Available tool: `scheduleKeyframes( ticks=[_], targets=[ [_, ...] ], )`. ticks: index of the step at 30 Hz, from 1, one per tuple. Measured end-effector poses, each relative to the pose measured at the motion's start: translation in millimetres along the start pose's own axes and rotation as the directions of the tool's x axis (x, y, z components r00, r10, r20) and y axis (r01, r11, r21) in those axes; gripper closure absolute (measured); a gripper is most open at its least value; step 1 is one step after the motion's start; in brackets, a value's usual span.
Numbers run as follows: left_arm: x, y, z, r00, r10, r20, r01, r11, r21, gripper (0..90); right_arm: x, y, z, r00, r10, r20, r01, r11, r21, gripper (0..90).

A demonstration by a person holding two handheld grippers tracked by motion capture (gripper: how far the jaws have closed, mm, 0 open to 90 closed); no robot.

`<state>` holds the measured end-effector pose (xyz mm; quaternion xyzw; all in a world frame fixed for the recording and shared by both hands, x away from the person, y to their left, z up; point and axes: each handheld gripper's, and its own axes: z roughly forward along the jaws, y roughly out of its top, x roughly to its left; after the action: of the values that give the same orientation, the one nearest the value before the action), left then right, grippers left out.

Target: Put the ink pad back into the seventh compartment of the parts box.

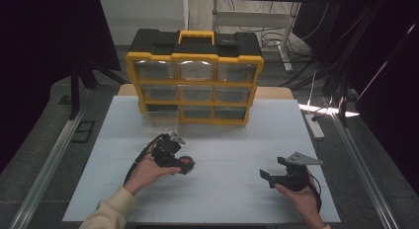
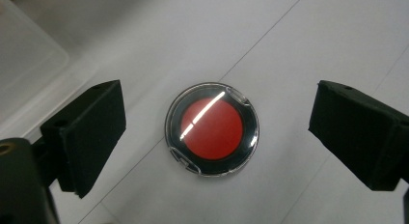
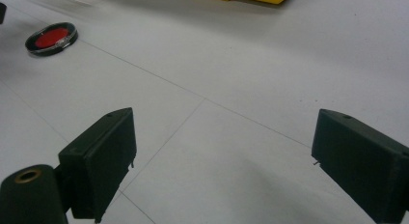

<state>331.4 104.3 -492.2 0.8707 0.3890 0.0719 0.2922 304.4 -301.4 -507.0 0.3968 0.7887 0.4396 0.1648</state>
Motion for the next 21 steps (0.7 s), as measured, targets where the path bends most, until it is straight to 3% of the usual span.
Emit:
scheduleKeyframes(
  ticks=[21],
  targets=[
    [-2.2,1.3,33.2,0.9995,0.023,-0.020,-0.021,0.9933,0.114,5.2,-0.5,-0.4,0.2,1.0000,0.001,0.006,-0.001,1.000,0.007,8.8]
  ],
)
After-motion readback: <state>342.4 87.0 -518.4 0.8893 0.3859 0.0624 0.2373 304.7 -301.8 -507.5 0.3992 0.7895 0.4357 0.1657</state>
